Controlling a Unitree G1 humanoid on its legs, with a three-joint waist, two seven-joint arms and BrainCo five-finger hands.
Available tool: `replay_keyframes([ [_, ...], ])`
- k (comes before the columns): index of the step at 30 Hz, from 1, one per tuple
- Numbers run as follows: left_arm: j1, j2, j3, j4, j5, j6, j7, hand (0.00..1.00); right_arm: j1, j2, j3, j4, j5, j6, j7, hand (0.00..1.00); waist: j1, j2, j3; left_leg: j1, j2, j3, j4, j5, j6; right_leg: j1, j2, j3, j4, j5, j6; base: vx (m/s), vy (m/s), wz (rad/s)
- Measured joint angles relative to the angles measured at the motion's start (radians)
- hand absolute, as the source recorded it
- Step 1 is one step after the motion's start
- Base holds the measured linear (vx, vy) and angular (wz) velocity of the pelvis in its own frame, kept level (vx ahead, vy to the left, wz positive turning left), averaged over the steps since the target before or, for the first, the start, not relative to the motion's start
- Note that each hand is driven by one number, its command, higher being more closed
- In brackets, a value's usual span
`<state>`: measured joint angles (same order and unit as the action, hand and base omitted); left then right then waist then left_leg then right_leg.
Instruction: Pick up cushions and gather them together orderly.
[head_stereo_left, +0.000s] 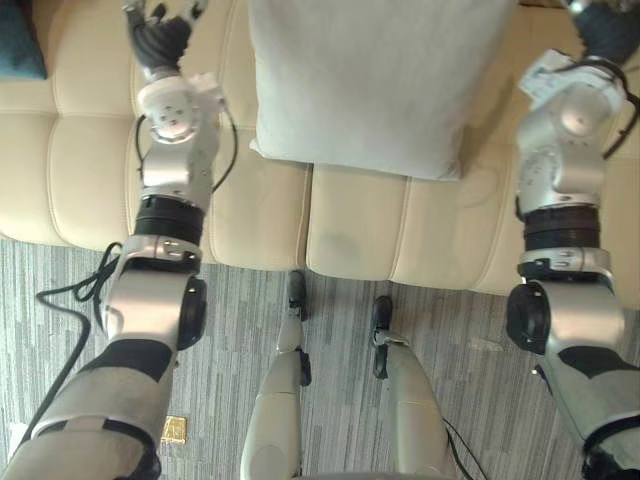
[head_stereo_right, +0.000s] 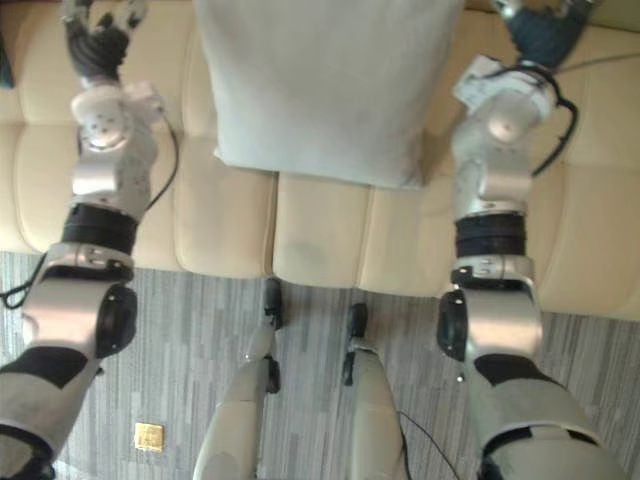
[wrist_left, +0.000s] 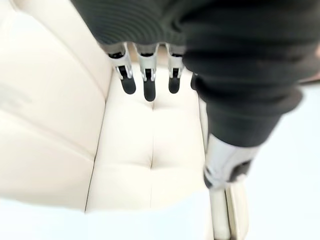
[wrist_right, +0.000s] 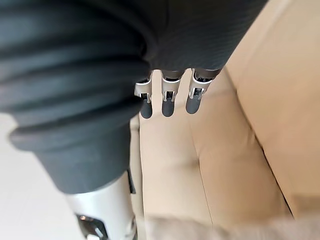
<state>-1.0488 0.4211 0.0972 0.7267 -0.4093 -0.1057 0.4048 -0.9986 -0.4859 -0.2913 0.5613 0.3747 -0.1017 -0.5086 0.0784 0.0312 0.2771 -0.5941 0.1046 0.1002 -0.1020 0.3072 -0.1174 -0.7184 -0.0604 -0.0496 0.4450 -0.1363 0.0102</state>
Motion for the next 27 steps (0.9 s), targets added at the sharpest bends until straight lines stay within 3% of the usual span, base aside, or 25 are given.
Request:
replay_keyframes([
  [6,0.363,-0.017,0.038,-0.157,-0.026,-0.019,-0.046,0.00,0.367,0.015,-0.024,-0.156,0.051,-0.012,0.098,0.00,-0.019,-0.002,-0.001,0.062,0.003,0.004,0.000,-0.045,0.017,0.064,0.002,0.003,-0.016,-0.005,0.004,0.05,-0.028,-0.03],
  [11,0.760,-0.171,-0.033,-0.283,-0.013,-0.019,-0.121,0.00,0.723,0.203,-0.013,-0.238,0.008,-0.012,0.217,0.00,-0.009,-0.004,-0.005,0.201,-0.006,0.025,0.000,-0.078,0.026,0.205,-0.005,0.013,-0.037,-0.028,0.011,0.05,-0.037,-0.02],
  [14,0.883,-0.227,-0.068,-0.284,0.031,-0.018,-0.169,0.00,0.846,0.282,0.003,-0.227,-0.033,-0.010,0.260,0.00,-0.006,-0.006,-0.014,0.248,-0.007,0.025,0.000,-0.111,0.021,0.262,-0.001,0.010,-0.064,-0.037,0.014,0.00,-0.002,-0.02],
  [18,1.051,-0.325,-0.046,-0.135,0.115,-0.003,-0.254,0.00,1.028,0.415,0.023,-0.061,-0.102,0.001,0.337,0.00,-0.006,-0.015,-0.096,0.355,0.001,0.030,0.001,-0.132,0.025,0.402,0.010,0.011,-0.146,-0.019,0.015,0.07,-0.007,-0.09],
  [23,1.107,-0.368,0.016,0.050,0.197,0.024,-0.302,0.00,1.070,0.456,0.029,0.103,-0.132,0.017,0.383,0.00,-0.005,-0.021,-0.179,0.435,0.004,0.057,0.019,-0.171,0.020,0.503,0.013,0.034,-0.221,-0.006,0.021,0.09,0.001,-0.16],
  [27,1.112,-0.398,0.079,0.170,0.245,0.043,-0.322,0.00,1.069,0.465,0.028,0.210,-0.139,0.027,0.411,0.00,0.001,-0.024,-0.209,0.510,0.005,0.084,0.017,-0.197,0.018,0.582,0.013,0.059,-0.263,0.006,0.028,0.06,0.018,-0.18],
])
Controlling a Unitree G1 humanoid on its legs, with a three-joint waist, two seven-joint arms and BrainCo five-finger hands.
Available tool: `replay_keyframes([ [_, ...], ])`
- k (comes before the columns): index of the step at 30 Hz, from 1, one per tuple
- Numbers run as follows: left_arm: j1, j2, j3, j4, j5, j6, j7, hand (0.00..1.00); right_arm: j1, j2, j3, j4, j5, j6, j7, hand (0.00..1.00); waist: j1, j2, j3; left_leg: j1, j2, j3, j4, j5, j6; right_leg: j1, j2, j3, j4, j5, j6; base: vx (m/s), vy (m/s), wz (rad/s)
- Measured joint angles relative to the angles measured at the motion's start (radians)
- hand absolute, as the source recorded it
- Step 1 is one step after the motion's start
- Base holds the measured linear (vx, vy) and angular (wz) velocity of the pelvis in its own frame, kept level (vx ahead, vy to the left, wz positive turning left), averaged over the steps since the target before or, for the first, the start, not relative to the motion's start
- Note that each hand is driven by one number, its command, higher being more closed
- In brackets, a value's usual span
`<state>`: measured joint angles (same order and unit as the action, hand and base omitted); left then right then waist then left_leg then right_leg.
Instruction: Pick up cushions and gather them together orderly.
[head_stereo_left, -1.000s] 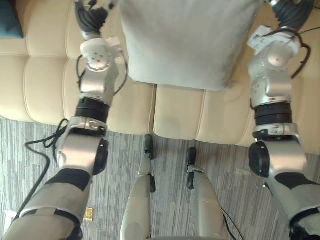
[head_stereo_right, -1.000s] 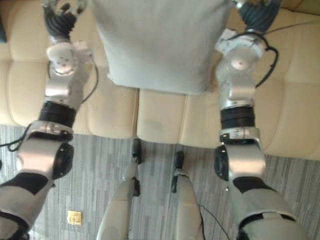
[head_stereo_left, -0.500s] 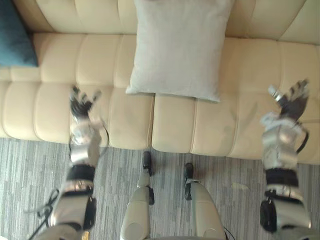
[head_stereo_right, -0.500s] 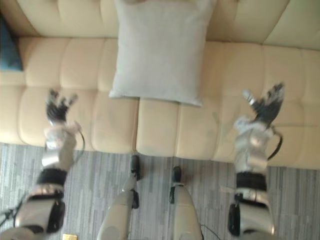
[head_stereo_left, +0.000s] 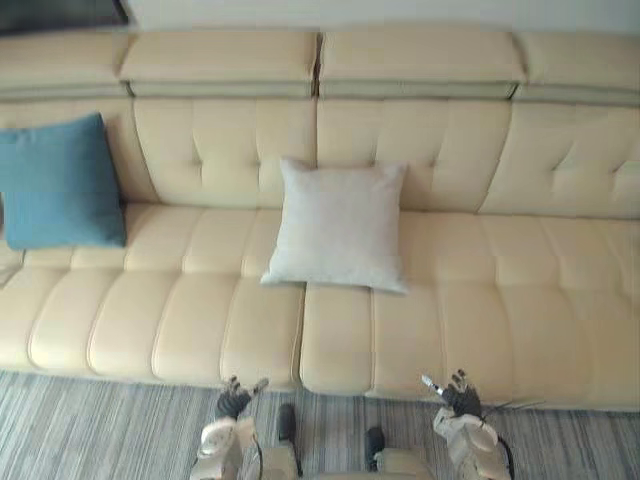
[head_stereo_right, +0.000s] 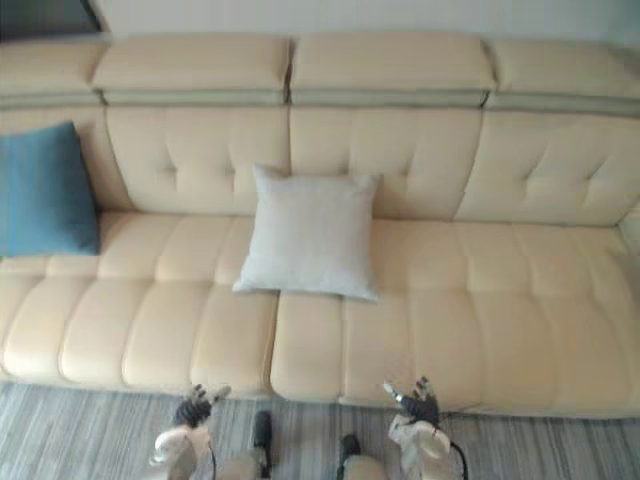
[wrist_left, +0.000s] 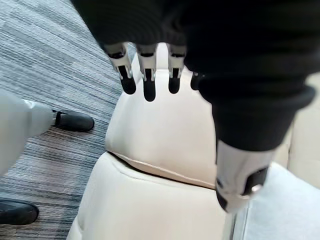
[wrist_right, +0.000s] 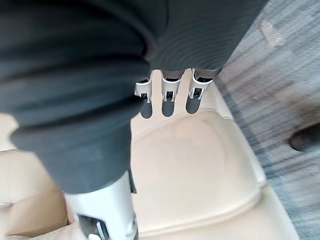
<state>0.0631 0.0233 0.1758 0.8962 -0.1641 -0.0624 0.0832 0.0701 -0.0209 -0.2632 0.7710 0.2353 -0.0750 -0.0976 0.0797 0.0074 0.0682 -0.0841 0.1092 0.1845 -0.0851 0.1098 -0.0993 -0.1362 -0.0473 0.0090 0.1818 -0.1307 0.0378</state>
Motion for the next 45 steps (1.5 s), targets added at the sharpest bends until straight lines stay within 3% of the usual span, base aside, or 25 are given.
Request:
replay_keyframes([
  [5,0.002,-0.017,0.033,0.071,0.087,0.014,-0.002,0.00,0.010,0.024,0.001,0.078,-0.001,0.018,0.018,0.00,0.000,-0.012,-0.035,0.055,-0.007,0.012,-0.016,-0.008,0.001,0.060,-0.003,0.008,-0.034,0.006,0.005,0.04,0.015,-0.06],
  [11,-0.010,-0.016,0.034,0.098,0.104,0.023,-0.001,0.00,-0.015,0.021,0.026,0.120,-0.041,0.029,0.018,0.00,0.001,-0.024,-0.031,0.088,-0.015,0.044,-0.012,-0.017,0.006,0.081,-0.004,0.047,-0.044,0.024,0.020,0.00,0.016,-0.14],
  [15,-0.049,-0.008,0.034,0.095,0.112,0.024,0.002,0.00,-0.043,0.027,0.070,0.120,-0.041,0.034,0.017,0.00,-0.001,-0.052,0.001,-0.015,-0.011,0.053,0.142,-0.084,0.036,0.029,-0.018,0.057,-0.005,0.036,0.035,-0.06,0.017,-0.09],
  [16,-0.049,-0.016,0.034,0.088,0.128,0.025,0.002,0.00,-0.047,0.022,0.072,0.118,-0.041,0.036,0.016,0.00,0.006,-0.040,0.001,-0.049,0.015,0.058,0.164,-0.093,0.053,0.026,-0.017,0.052,0.001,0.043,0.063,-0.08,0.051,0.00],
  [17,-0.049,-0.022,0.041,0.079,0.137,0.025,0.003,0.00,-0.058,0.025,0.073,0.118,-0.042,0.036,0.015,0.00,0.003,-0.035,0.012,-0.066,0.022,0.054,0.179,-0.092,0.055,-0.025,-0.028,0.001,0.191,-0.018,0.037,-0.08,0.052,0.07],
  [20,-0.037,-0.017,0.043,0.061,0.142,0.026,0.009,0.00,-0.050,0.025,0.076,0.141,-0.072,0.036,0.017,0.00,0.008,-0.048,0.007,-0.085,0.019,0.046,0.218,-0.080,0.047,-0.025,-0.095,-0.057,0.507,-0.115,0.065,-0.06,-0.029,0.11],
  [22,-0.027,-0.007,0.044,0.049,0.142,0.025,0.014,0.00,-0.052,0.025,0.081,0.158,-0.080,0.036,0.016,0.00,0.021,-0.067,-0.005,-0.125,0.020,0.045,0.245,-0.060,0.038,0.024,-0.132,-0.059,0.517,-0.114,0.064,-0.13,-0.164,0.03],
  [23,-0.037,-0.010,0.044,0.046,0.142,0.026,0.017,0.00,-0.065,0.021,0.079,0.160,-0.080,0.036,0.016,0.00,0.032,-0.074,-0.007,-0.163,0.033,0.038,0.263,-0.039,0.030,0.051,-0.117,-0.065,0.433,-0.150,0.084,-0.21,-0.227,-0.02],
  [25,-0.046,-0.039,0.038,0.041,0.141,0.026,0.023,0.00,-0.087,0.008,0.069,0.158,-0.079,0.036,0.007,0.00,0.043,-0.012,0.005,-0.211,0.083,0.028,0.237,0.023,0.044,0.045,-0.060,-0.116,0.322,-0.169,0.061,-0.28,-0.224,-0.16],
  [26,-0.048,-0.042,0.034,0.039,0.140,0.025,0.026,0.00,-0.095,0.000,0.069,0.158,-0.078,0.036,0.001,0.00,0.043,-0.004,0.007,-0.226,0.092,0.027,0.225,0.042,0.042,0.036,-0.049,-0.128,0.307,-0.188,0.038,-0.29,-0.208,-0.14],
  [28,-0.063,-0.049,0.026,0.060,0.140,0.026,0.029,0.00,-0.109,-0.003,0.069,0.158,-0.077,0.036,-0.005,0.00,0.040,0.023,0.021,-0.250,0.102,0.007,0.143,0.140,0.026,0.012,-0.024,-0.159,0.274,-0.241,0.012,-0.34,-0.223,0.12],
  [29,-0.067,-0.058,0.022,0.063,0.141,0.026,0.028,0.00,-0.100,-0.008,0.069,0.159,-0.077,0.037,-0.011,0.00,0.035,0.031,0.033,-0.249,0.107,-0.007,0.125,0.146,0.026,0.014,-0.018,-0.181,0.263,-0.244,-0.007,-0.49,-0.152,0.53],
  [30,-0.077,-0.065,0.023,0.062,0.142,0.027,0.028,0.00,-0.066,-0.011,0.066,0.169,-0.077,0.045,-0.025,0.00,0.030,0.032,0.041,-0.242,0.099,-0.013,0.165,0.090,0.005,0.014,-0.034,-0.224,0.266,-0.236,-0.033,-0.34,-0.068,0.47],
  [31,-0.077,-0.065,0.023,0.059,0.142,0.026,0.028,0.00,-0.063,-0.010,0.066,0.175,-0.077,0.047,-0.027,0.00,0.031,0.026,0.041,-0.239,0.093,-0.014,0.195,0.082,-0.001,0.014,-0.042,-0.225,0.266,-0.231,-0.038,-0.31,-0.032,0.40],
  [32,-0.078,-0.063,0.024,0.058,0.142,0.026,0.028,0.00,-0.066,-0.010,0.067,0.189,-0.077,0.048,-0.030,0.00,0.030,0.016,0.043,-0.233,0.078,-0.016,0.245,0.043,-0.006,0.015,-0.053,-0.223,0.257,-0.222,-0.039,-0.17,-0.002,0.08],
  [34,-0.081,-0.060,0.027,0.054,0.142,0.025,0.027,0.00,-0.072,-0.010,0.072,0.189,-0.076,0.048,-0.030,0.00,0.031,0.001,0.053,-0.230,0.050,-0.082,0.395,-0.094,-0.005,0.010,-0.065,-0.196,0.227,-0.193,-0.037,-0.22,0.050,-0.13],
  [37,-0.080,-0.059,0.035,0.055,0.139,0.026,0.027,0.00,-0.082,-0.001,0.073,0.189,-0.076,0.047,-0.029,0.00,0.031,-0.004,0.052,-0.214,0.014,-0.191,0.478,-0.233,-0.025,-0.029,-0.064,-0.121,0.239,-0.175,-0.017,-0.13,0.198,-0.60],
  [41,-0.068,-0.042,0.044,0.059,0.132,0.031,0.027,0.00,-0.065,0.031,0.074,0.190,-0.076,0.054,-0.025,0.00,0.027,-0.037,0.031,-0.173,-0.004,-0.100,0.484,-0.301,-0.009,-0.033,-0.063,0.026,0.176,-0.123,0.027,-0.03,0.220,-0.90],
  [45,-0.073,-0.038,0.044,0.078,0.134,0.033,0.025,0.00,-0.065,0.045,0.065,0.188,-0.076,0.056,-0.022,0.00,0.019,-0.044,0.023,-0.145,-0.030,-0.067,0.490,-0.348,0.015,-0.029,-0.054,0.149,0.087,-0.045,0.032,0.04,0.237,-1.00],
])
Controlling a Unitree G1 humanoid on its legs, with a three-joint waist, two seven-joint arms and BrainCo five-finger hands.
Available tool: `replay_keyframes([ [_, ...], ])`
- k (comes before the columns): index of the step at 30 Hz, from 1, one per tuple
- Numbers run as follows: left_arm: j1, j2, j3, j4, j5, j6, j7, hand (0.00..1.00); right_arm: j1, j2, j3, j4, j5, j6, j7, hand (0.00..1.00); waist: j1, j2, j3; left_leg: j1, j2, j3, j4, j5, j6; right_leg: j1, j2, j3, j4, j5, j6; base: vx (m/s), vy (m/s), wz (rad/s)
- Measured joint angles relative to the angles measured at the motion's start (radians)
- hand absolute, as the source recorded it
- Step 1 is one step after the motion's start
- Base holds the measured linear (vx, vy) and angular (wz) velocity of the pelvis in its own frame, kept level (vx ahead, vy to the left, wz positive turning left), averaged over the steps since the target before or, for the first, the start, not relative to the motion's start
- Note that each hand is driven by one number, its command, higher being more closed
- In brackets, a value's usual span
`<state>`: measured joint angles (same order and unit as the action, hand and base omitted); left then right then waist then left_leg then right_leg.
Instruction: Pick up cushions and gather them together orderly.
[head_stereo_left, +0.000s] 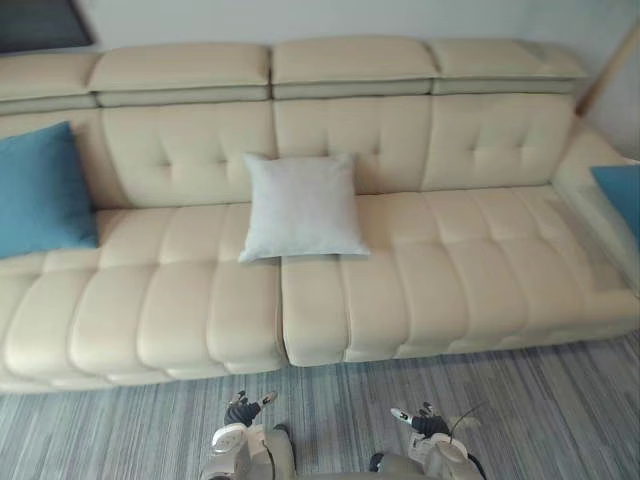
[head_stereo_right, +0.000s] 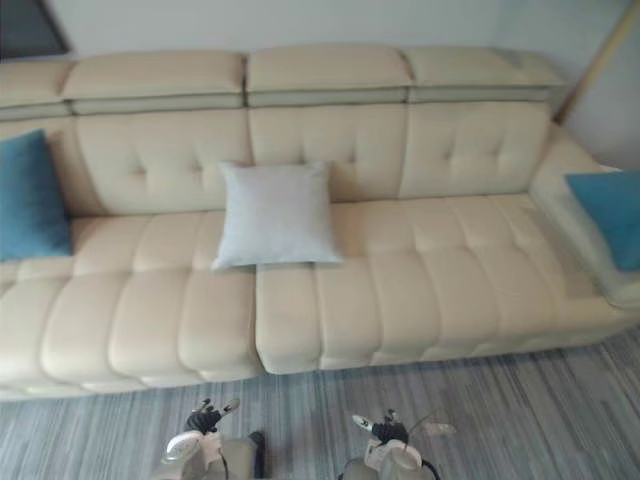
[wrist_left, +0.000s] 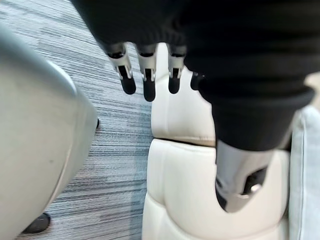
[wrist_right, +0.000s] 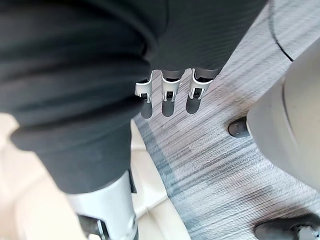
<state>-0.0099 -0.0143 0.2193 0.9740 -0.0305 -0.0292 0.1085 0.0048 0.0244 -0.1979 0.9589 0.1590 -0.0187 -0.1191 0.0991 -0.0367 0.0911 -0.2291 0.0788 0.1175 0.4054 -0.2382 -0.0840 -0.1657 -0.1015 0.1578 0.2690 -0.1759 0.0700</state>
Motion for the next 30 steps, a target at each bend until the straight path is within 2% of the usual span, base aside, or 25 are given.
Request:
replay_keyframes([
  [2,0.000,0.000,0.000,0.008,0.001,0.000,-0.001,0.00,0.002,0.012,-0.005,0.000,0.000,0.002,0.001,0.00,-0.001,0.001,0.000,0.032,0.012,0.077,0.005,-0.025,0.000,-0.014,0.018,0.069,0.000,0.032,0.016,0.09,0.151,-1.18],
  [3,0.000,0.000,0.001,0.010,0.003,0.000,-0.002,0.00,0.000,0.015,-0.005,0.000,-0.001,0.002,0.002,0.00,-0.001,0.004,-0.001,0.044,0.025,0.112,0.003,-0.030,-0.001,-0.027,0.027,0.066,0.003,0.051,0.023,0.11,0.099,-1.53],
  [5,0.005,-0.010,0.020,0.013,0.007,0.003,-0.004,0.00,-0.012,0.017,-0.006,0.000,-0.002,0.001,0.009,0.00,0.001,0.031,-0.011,0.064,0.084,0.217,-0.008,-0.022,0.014,-0.064,0.047,-0.049,-0.001,0.108,-0.021,0.11,0.021,-1.60],
  [7,0.021,-0.006,0.007,0.004,0.007,0.009,-0.003,0.00,-0.031,0.012,-0.008,0.001,-0.008,0.002,0.010,0.00,0.004,0.029,-0.011,0.129,0.106,0.353,-0.043,-0.019,0.019,-0.092,-0.027,-0.434,0.022,0.091,-0.065,0.14,-0.023,-1.64],
  [9,0.021,0.000,-0.015,0.012,0.008,0.015,-0.004,0.00,-0.023,0.008,-0.038,0.002,-0.028,0.002,0.009,0.00,-0.005,0.042,-0.003,0.173,0.112,0.365,-0.047,-0.019,0.019,-0.068,-0.048,-0.595,0.025,0.090,-0.089,0.15,-0.067,-1.22],
  [10,0.023,0.003,-0.023,0.024,0.008,0.016,-0.004,0.00,-0.017,-0.001,-0.049,0.016,-0.040,0.002,0.010,0.00,-0.010,0.048,-0.002,0.202,0.104,0.340,-0.053,-0.019,0.018,-0.049,-0.029,-0.572,0.023,0.086,-0.094,0.16,-0.139,-1.15],
  [12,0.025,0.000,-0.023,0.032,0.008,0.016,-0.004,0.00,-0.014,-0.019,-0.075,0.040,-0.039,0.001,0.009,0.00,-0.012,0.061,-0.006,0.214,0.122,0.303,-0.009,-0.011,0.005,-0.035,0.002,-0.522,0.005,0.072,-0.104,0.17,-0.166,-0.83],
  [14,0.021,0.000,-0.022,0.018,0.009,0.015,-0.005,0.00,0.006,-0.028,-0.078,0.040,-0.034,0.002,0.008,0.00,-0.017,0.064,0.007,0.139,0.168,0.245,0.208,0.010,-0.009,-0.013,0.022,-0.496,0.006,0.043,-0.102,0.09,-0.131,-0.46],
  [15,0.020,0.002,-0.020,0.004,0.009,0.014,-0.005,0.00,0.008,-0.039,-0.078,0.040,-0.032,0.001,0.003,0.00,-0.021,0.068,0.016,0.066,0.191,0.167,0.375,0.078,0.038,0.007,0.039,-0.476,0.007,0.028,-0.116,0.10,-0.091,-0.50],
  [16,0.019,0.004,-0.020,-0.003,0.008,0.014,-0.004,0.00,0.010,-0.047,-0.077,0.039,-0.029,0.001,-0.004,0.00,-0.019,0.059,0.029,0.010,0.183,0.102,0.470,0.071,0.047,0.023,0.044,-0.452,0.010,0.016,-0.124,0.12,-0.075,-0.66],
  [17,0.020,0.002,-0.020,-0.011,0.008,0.015,-0.004,0.00,0.008,-0.047,-0.085,0.037,-0.021,0.001,-0.011,0.00,-0.017,0.060,0.030,-0.017,0.157,0.057,0.473,0.034,0.029,0.029,0.046,-0.423,0.014,0.009,-0.124,0.14,-0.017,-0.66],
  [19,0.021,-0.004,-0.022,-0.022,0.006,0.014,-0.002,0.00,-0.005,-0.044,-0.096,0.037,0.002,0.001,-0.016,0.00,-0.016,0.061,0.032,-0.048,0.111,0.027,0.386,0.005,0.011,0.028,0.046,-0.371,0.016,0.004,-0.124,0.16,0.035,-0.81],
  [22,0.021,-0.010,-0.022,-0.030,-0.005,0.013,0.001,0.00,-0.007,-0.036,-0.095,0.034,0.010,0.001,-0.019,0.00,-0.013,0.064,0.037,-0.069,0.046,-0.003,0.173,0.002,0.012,0.030,0.045,-0.305,0.015,-0.007,-0.114,0.17,0.114,-0.74],
  [23,0.020,-0.016,-0.021,-0.035,-0.012,0.013,0.002,0.00,-0.007,-0.033,-0.093,0.033,0.010,0.001,-0.021,0.00,-0.002,0.068,0.037,-0.077,0.007,-0.063,0.023,0.029,0.010,0.029,0.049,-0.264,0.016,-0.016,-0.099,0.21,0.185,-0.84],
  [24,0.021,-0.021,-0.020,-0.038,-0.012,0.013,0.002,0.00,-0.007,-0.033,-0.092,0.029,0.010,0.001,-0.021,0.00,0.005,0.076,0.036,-0.067,-0.001,-0.093,-0.041,0.042,0.004,0.028,0.059,-0.246,0.019,-0.023,-0.088,0.28,0.255,-1.01],
  [25,0.021,-0.028,-0.020,-0.039,-0.013,0.013,0.003,0.00,-0.006,-0.030,-0.092,0.022,0.010,0.002,-0.022,0.00,0.016,0.084,0.037,-0.056,-0.003,-0.102,-0.057,0.104,0.003,0.026,0.068,-0.216,0.024,-0.030,-0.075,0.25,0.240,-0.84],
  [26,0.023,-0.020,-0.019,-0.041,-0.013,0.013,0.003,0.00,-0.003,-0.018,-0.092,0.011,0.010,0.002,-0.023,0.00,0.017,0.070,0.029,-0.045,-0.009,-0.078,-0.056,0.097,0.021,0.033,0.064,-0.187,0.013,-0.034,-0.063,0.28,0.239,-0.68],
  [28,0.021,-0.009,-0.020,-0.041,-0.013,0.014,0.003,0.00,0.000,0.009,-0.093,-0.003,0.010,0.001,-0.022,0.00,0.012,0.044,0.021,-0.028,-0.019,-0.026,-0.046,0.060,0.036,0.049,0.044,-0.161,0.006,-0.026,-0.032,0.30,0.197,-0.51],
  [30,0.023,-0.008,-0.019,-0.040,-0.012,0.015,0.003,0.00,0.012,0.018,-0.092,-0.004,0.009,0.002,-0.020,0.00,0.026,0.034,0.016,0.018,-0.024,0.041,-0.038,0.028,0.058,0.062,0.027,-0.127,0.032,-0.041,-0.008,0.37,0.202,-0.83],
])
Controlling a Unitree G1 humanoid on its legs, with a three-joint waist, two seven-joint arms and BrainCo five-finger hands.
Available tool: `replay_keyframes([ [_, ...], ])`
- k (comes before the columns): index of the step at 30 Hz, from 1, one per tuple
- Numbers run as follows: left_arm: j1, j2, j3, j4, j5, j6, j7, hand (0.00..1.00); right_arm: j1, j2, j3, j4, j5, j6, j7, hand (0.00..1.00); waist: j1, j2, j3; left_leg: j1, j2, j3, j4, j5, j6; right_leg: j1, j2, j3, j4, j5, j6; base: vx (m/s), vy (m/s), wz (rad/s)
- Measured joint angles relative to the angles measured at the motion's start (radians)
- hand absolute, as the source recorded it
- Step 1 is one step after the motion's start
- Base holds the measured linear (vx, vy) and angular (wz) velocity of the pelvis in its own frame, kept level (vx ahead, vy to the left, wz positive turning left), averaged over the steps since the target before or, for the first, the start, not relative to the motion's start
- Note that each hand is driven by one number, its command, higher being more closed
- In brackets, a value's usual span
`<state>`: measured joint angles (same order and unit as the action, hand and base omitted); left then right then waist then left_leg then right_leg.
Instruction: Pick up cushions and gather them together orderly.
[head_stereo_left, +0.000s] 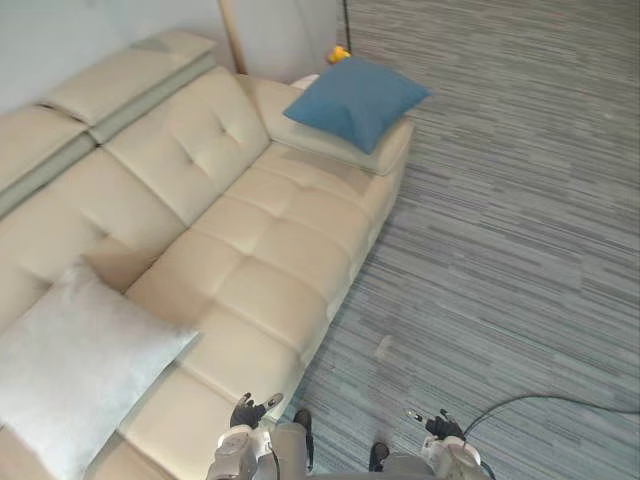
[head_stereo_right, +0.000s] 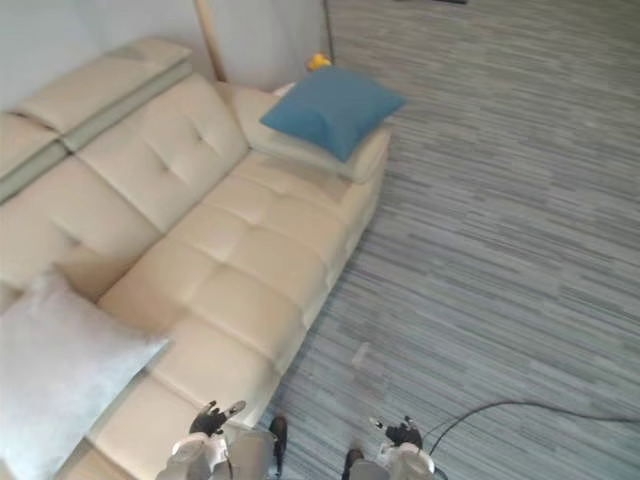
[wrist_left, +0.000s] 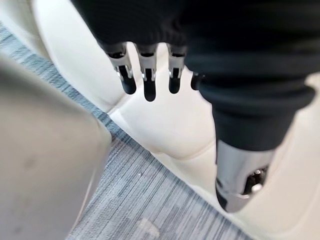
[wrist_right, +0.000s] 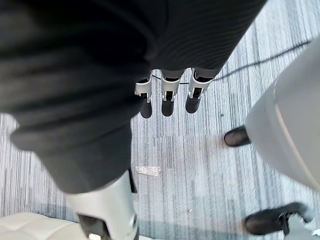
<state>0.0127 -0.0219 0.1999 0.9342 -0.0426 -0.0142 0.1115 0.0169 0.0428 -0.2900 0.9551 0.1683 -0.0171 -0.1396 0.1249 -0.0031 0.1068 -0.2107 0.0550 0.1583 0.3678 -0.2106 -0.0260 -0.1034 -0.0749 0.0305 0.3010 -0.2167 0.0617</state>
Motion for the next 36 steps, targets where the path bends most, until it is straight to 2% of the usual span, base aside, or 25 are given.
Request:
replay_keyframes([
  [2,0.005,-0.002,-0.005,0.002,0.000,0.002,-0.001,0.00,0.002,0.001,0.004,0.000,-0.001,0.000,0.003,0.00,0.012,0.005,-0.001,0.064,0.001,0.053,-0.003,-0.039,0.013,-0.020,-0.008,0.009,0.104,-0.016,0.027,0.32,0.149,-0.90],
  [4,0.001,0.004,-0.035,0.010,0.000,0.010,0.000,0.00,-0.008,-0.001,0.021,0.000,-0.004,0.000,0.005,0.00,0.007,0.011,0.011,0.158,0.011,0.102,-0.019,-0.078,0.028,-0.157,-0.040,-0.046,0.433,0.005,0.103,0.29,0.078,-0.64],
  [6,0.002,0.014,-0.057,0.017,-0.001,0.011,0.003,0.00,-0.016,-0.005,0.020,-0.003,-0.012,0.000,0.006,0.00,0.001,0.013,0.011,0.246,0.014,0.141,-0.074,-0.081,0.026,-0.201,-0.097,-0.173,0.494,-0.023,0.045,0.34,0.031,-0.44],
  [8,0.004,0.019,-0.063,0.021,-0.002,0.012,0.010,0.00,-0.031,-0.007,0.019,0.005,-0.013,-0.001,0.010,0.00,-0.013,0.014,0.012,0.324,0.033,0.170,-0.138,-0.077,0.019,-0.206,-0.124,-0.341,0.351,-0.014,0.002,0.36,-0.039,-0.36],
  [9,0.008,0.027,-0.071,0.024,-0.002,0.012,0.012,0.00,-0.043,-0.007,0.018,0.008,-0.014,-0.001,0.011,0.00,-0.018,0.010,0.011,0.331,0.039,0.176,-0.142,-0.077,0.018,-0.213,-0.120,-0.386,0.258,0.021,-0.020,0.40,-0.123,-0.26],
  [11,0.010,0.053,-0.103,0.029,-0.002,0.012,0.012,0.00,-0.055,-0.009,0.014,0.043,-0.014,-0.001,0.010,0.00,-0.020,-0.021,0.007,0.341,0.019,0.158,-0.140,-0.077,0.018,-0.226,-0.100,-0.397,0.042,0.179,-0.055,0.34,-0.162,-0.25],
  [12,0.006,0.055,-0.103,0.041,-0.002,0.012,0.013,0.00,-0.058,-0.028,0.010,0.070,-0.015,0.001,0.011,0.00,-0.025,-0.015,0.014,0.359,0.019,0.118,-0.139,-0.080,0.013,-0.212,-0.080,-0.385,0.025,0.224,-0.110,0.39,-0.188,-0.50],
  [13,0.005,0.054,-0.102,0.048,-0.002,0.012,0.013,0.00,-0.071,-0.054,-0.004,0.095,-0.017,0.004,0.008,0.00,-0.020,0.023,0.013,0.358,0.044,0.060,-0.132,-0.064,-0.013,-0.203,-0.045,-0.363,0.019,0.208,-0.112,0.45,-0.214,-0.63],
  [14,0.006,0.051,-0.102,0.058,-0.002,0.012,0.014,0.00,-0.078,-0.058,-0.017,0.095,-0.020,0.006,0.007,0.00,-0.021,0.038,0.019,0.370,0.048,0.024,-0.122,-0.061,-0.017,-0.202,-0.029,-0.351,0.034,0.181,-0.115,0.34,-0.170,-0.60],
  [15,0.005,0.046,-0.101,0.061,-0.002,0.013,0.015,0.00,-0.076,-0.066,-0.026,0.095,-0.021,0.007,0.007,0.00,-0.023,0.046,0.019,0.368,0.055,0.010,-0.107,-0.060,-0.018,-0.199,-0.022,-0.350,0.039,0.168,-0.117,0.33,-0.146,-0.37],
  [17,0.005,0.041,-0.099,0.060,-0.002,0.015,0.017,0.00,-0.055,-0.078,-0.051,0.097,-0.021,0.008,0.006,0.00,-0.030,0.054,0.015,0.299,0.083,-0.069,0.124,-0.025,-0.061,-0.128,0.012,-0.359,0.014,0.125,-0.121,0.33,-0.120,-0.07],
  [18,0.005,0.039,-0.099,0.058,-0.002,0.015,0.016,0.00,-0.047,-0.078,-0.050,0.097,-0.021,0.009,0.005,0.00,-0.033,0.053,0.015,0.270,0.090,-0.087,0.198,-0.001,-0.061,-0.105,0.019,-0.363,0.002,0.120,-0.122,0.33,-0.110,0.14],
  [19,-0.001,0.031,-0.098,0.047,-0.002,0.016,0.013,0.00,-0.033,-0.081,-0.034,0.096,-0.020,0.010,0.002,0.00,-0.036,0.051,0.017,0.177,0.107,-0.112,0.405,0.123,-0.060,-0.044,0.036,-0.369,-0.047,0.109,-0.126,0.32,-0.079,0.07],
  [20,0.002,0.034,-0.098,0.042,-0.002,0.014,0.014,0.00,-0.031,-0.076,-0.017,0.095,-0.018,0.012,0.000,0.00,-0.030,0.045,0.025,0.118,0.120,-0.115,0.531,0.119,-0.056,-0.002,0.046,-0.358,-0.073,0.094,-0.141,0.31,-0.065,0.00],
  [22,-0.002,0.035,-0.101,0.016,-0.001,0.014,0.011,0.00,-0.050,-0.073,-0.019,0.086,-0.013,0.012,-0.007,0.00,-0.023,0.044,0.030,-0.008,0.111,-0.108,0.612,0.008,-0.038,0.055,0.051,-0.346,-0.106,0.073,-0.150,0.30,-0.023,-0.23],
  [23,-0.001,0.035,-0.105,0.002,-0.002,0.009,0.012,0.00,-0.065,-0.072,-0.024,0.086,-0.013,0.012,-0.012,0.00,-0.016,0.034,0.038,-0.057,0.083,-0.096,0.518,-0.036,-0.027,0.091,0.044,-0.335,-0.133,0.071,-0.144,0.35,0.028,-0.32],
  [26,0.003,0.031,-0.110,-0.012,-0.002,0.006,0.011,0.00,-0.077,-0.071,-0.024,0.079,-0.012,0.011,-0.017,0.00,-0.011,0.040,0.042,-0.085,0.023,-0.076,0.182,-0.030,-0.019,0.143,0.021,-0.313,-0.146,0.038,-0.107,0.33,0.108,-0.23],
  [27,0.006,0.022,-0.110,-0.014,-0.001,0.006,0.011,0.00,-0.076,-0.076,-0.023,0.077,-0.013,0.011,-0.017,0.00,-0.003,0.054,0.032,-0.082,0.007,-0.090,0.009,0.025,-0.028,0.157,0.022,-0.294,-0.147,0.018,-0.084,0.36,0.192,-0.49],
  [28,0.020,0.020,-0.105,-0.012,-0.001,0.005,0.011,0.00,-0.072,-0.079,-0.020,0.079,-0.013,0.012,-0.016,0.00,0.013,0.063,0.026,-0.071,0.002,-0.097,-0.047,0.134,-0.016,0.177,0.026,-0.265,-0.147,-0.004,-0.061,0.29,0.162,-0.58],
  [29,0.024,0.021,-0.103,-0.010,-0.001,0.006,0.011,0.00,-0.070,-0.073,-0.018,0.079,-0.013,0.012,-0.016,0.00,0.020,0.062,0.019,-0.061,-0.007,-0.090,-0.049,0.138,0.010,0.186,0.020,-0.249,-0.149,-0.011,-0.050,0.49,0.186,-0.40],
  [30,0.024,0.040,-0.099,-0.010,0.000,0.009,0.011,0.00,-0.063,-0.050,-0.018,0.075,-0.014,0.013,-0.016,0.00,0.020,0.022,0.001,-0.053,-0.039,-0.063,-0.050,0.114,0.030,0.203,-0.014,-0.230,-0.159,-0.016,-0.027,0.52,0.164,-0.22],
  [32,0.018,0.045,-0.099,-0.010,0.000,0.009,0.011,0.00,-0.053,-0.043,-0.021,0.075,-0.016,0.016,-0.015,0.00,0.031,0.001,-0.002,-0.040,-0.053,-0.028,-0.026,0.078,0.049,0.206,-0.041,-0.203,-0.144,-0.021,-0.014,0.50,0.164,-0.23],
  [33,0.017,0.045,-0.101,-0.010,0.000,0.011,0.011,0.00,-0.053,-0.042,-0.020,0.067,-0.018,0.019,-0.014,0.00,0.041,0.000,-0.002,-0.021,-0.060,-0.014,-0.020,0.056,0.059,0.201,-0.051,-0.182,-0.107,-0.021,-0.007,0.41,0.159,-0.45],
  [35,0.020,0.041,-0.103,-0.008,-0.001,0.021,0.006,0.00,-0.045,-0.041,-0.003,0.039,-0.051,0.020,-0.004,0.00,0.041,0.002,0.002,0.081,-0.072,0.015,-0.046,0.002,0.073,0.066,-0.100,-0.142,0.295,-0.019,0.078,0.42,0.153,-0.42],
  [36,0.020,0.041,-0.103,-0.007,-0.001,0.023,0.004,0.00,-0.044,-0.040,0.000,0.039,-0.051,0.021,-0.002,0.00,0.040,0.003,0.005,0.105,-0.072,0.016,-0.050,-0.006,0.075,0.025,-0.110,-0.132,0.390,-0.006,0.106,0.35,0.071,0.01],
])
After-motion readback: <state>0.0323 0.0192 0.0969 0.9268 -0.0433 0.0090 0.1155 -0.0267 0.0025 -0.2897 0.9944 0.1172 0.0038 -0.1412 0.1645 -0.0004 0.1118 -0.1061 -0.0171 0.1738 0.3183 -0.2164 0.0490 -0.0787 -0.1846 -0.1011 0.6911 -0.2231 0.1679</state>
